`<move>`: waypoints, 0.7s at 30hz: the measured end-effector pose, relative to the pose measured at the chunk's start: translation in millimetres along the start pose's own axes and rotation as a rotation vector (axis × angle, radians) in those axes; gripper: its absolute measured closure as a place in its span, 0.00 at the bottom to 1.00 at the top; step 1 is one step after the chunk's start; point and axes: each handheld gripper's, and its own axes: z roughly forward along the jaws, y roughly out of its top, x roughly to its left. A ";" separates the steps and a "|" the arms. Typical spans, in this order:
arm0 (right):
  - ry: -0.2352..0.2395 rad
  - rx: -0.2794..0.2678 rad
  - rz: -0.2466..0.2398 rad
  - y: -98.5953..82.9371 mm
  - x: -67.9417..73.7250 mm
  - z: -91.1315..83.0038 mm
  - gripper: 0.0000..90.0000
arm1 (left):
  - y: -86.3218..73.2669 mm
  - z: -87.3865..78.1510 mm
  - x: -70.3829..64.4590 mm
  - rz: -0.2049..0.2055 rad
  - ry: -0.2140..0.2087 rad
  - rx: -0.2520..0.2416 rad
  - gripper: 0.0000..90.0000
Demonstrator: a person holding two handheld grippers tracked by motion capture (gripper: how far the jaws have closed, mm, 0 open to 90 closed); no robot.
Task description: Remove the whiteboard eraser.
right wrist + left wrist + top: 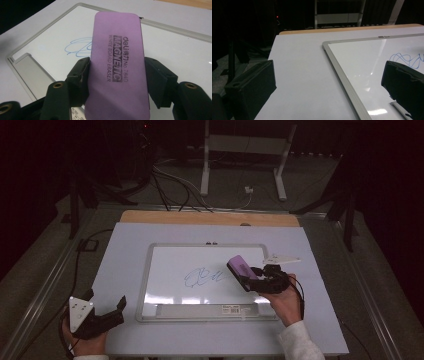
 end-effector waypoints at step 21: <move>0.008 0.027 -0.059 4.4 10.4 17.5 0.46 | -0.4 1.6 -0.5 0.004 0.001 0.007 0.00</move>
